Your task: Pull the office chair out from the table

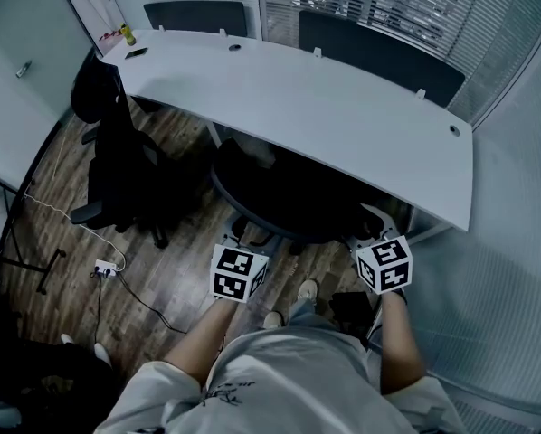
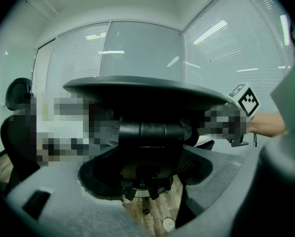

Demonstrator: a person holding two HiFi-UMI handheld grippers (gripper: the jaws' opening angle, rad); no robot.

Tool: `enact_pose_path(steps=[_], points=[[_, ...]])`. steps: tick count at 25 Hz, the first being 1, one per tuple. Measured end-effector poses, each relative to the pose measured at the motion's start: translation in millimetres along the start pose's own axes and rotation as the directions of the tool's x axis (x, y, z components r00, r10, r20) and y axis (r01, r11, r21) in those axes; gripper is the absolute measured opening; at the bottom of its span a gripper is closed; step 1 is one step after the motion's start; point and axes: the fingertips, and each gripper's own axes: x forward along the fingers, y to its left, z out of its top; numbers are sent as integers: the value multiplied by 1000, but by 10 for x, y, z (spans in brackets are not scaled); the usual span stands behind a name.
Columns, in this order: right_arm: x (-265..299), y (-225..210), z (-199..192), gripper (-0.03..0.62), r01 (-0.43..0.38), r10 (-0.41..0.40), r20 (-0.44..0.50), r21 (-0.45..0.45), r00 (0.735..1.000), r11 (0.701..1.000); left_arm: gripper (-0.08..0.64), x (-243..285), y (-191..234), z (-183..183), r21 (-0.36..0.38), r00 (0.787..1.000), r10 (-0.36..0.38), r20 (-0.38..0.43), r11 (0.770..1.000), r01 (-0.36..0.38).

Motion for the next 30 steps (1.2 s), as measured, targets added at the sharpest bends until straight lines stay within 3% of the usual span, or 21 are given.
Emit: enact_pose_path(steps=[30], points=[[-418, 941, -172, 204, -30, 30, -9, -36, 1000, 999, 319, -917, -56, -400, 28, 999, -42, -8, 999, 43]])
